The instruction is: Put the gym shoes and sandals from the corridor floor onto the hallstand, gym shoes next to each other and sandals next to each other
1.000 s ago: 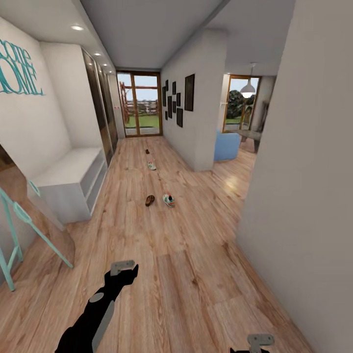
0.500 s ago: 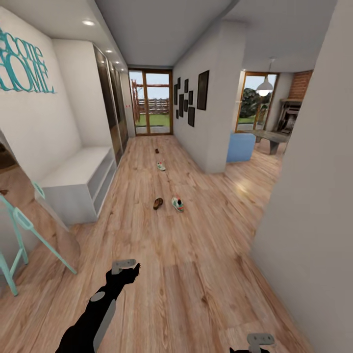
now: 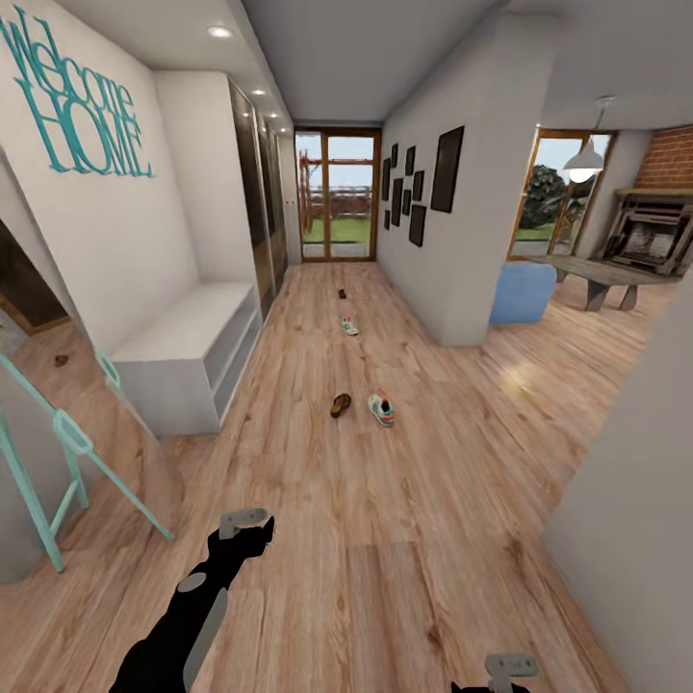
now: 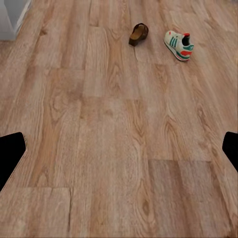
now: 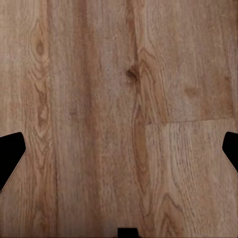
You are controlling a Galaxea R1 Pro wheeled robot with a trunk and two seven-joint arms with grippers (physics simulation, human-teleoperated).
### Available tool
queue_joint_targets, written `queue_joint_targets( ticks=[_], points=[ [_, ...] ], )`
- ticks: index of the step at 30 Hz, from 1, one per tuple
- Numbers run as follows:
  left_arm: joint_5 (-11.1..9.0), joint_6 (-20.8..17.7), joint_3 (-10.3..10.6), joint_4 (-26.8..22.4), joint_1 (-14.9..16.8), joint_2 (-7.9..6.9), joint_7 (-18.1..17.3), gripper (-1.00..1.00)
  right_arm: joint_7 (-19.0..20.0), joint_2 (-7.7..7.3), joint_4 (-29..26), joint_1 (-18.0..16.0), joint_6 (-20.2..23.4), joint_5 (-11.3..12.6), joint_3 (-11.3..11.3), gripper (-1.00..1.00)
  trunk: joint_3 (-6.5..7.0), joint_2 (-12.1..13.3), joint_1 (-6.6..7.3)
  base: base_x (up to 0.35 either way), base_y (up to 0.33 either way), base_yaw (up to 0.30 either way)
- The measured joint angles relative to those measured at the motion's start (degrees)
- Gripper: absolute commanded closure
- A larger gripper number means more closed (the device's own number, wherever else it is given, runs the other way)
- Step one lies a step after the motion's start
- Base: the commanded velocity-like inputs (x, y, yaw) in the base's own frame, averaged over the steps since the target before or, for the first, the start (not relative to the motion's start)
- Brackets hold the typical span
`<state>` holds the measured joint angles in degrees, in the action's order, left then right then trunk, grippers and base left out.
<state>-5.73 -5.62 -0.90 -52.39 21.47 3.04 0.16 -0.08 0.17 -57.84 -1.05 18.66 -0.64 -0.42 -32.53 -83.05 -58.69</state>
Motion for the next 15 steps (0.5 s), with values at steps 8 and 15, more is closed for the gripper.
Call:
queue_joint_targets(
  ticks=[8,15],
  points=[
    [0.0,0.0,0.0,0.0,0.0,0.00,0.0,-1.00,0.0,-0.07,0.0,0.0,0.0,0.0,-0.1,-1.00,-0.29,0.0,0.00,0.347,0.000,0.101],
    [0.0,0.0,0.0,0.0,0.0,0.00,0.0,-1.00,0.0,-0.09,0.0,0.0,0.0,0.0,-0.1,-1.00,-0.31,0.0,0.00,0.348,0.000,0.007]
  ],
)
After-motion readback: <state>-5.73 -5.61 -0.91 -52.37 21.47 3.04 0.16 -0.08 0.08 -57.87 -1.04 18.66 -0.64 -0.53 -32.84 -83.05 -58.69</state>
